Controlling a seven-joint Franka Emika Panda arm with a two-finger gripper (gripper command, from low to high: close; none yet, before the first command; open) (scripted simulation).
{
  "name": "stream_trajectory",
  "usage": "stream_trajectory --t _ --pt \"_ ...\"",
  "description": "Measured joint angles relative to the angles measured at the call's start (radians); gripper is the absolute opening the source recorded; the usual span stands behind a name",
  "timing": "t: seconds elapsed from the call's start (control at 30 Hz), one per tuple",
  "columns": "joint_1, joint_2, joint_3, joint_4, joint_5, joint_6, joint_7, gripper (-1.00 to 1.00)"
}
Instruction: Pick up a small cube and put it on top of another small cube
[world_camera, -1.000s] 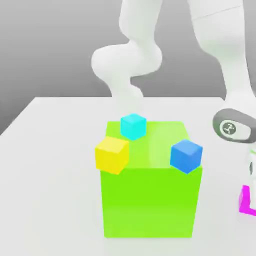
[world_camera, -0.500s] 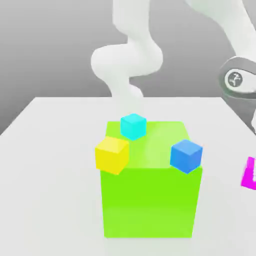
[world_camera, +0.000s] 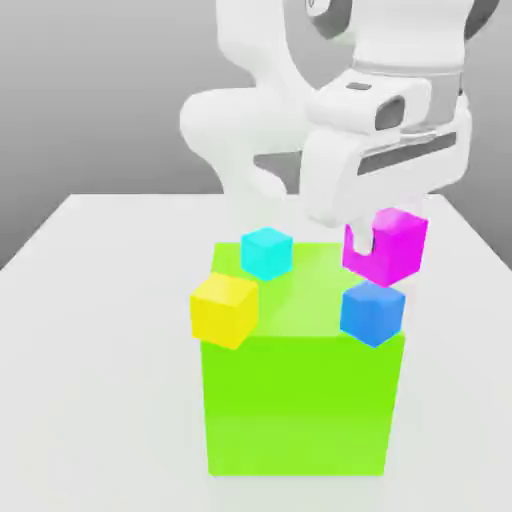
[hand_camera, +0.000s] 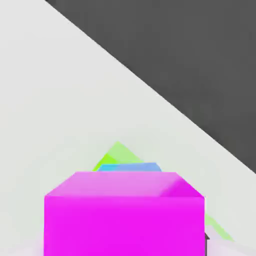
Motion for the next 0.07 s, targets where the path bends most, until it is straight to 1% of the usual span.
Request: stream_trajectory --t 0.07 --pt "0.0 0.0 0.0 0.0 0.0 0.0 0.0 1.0"
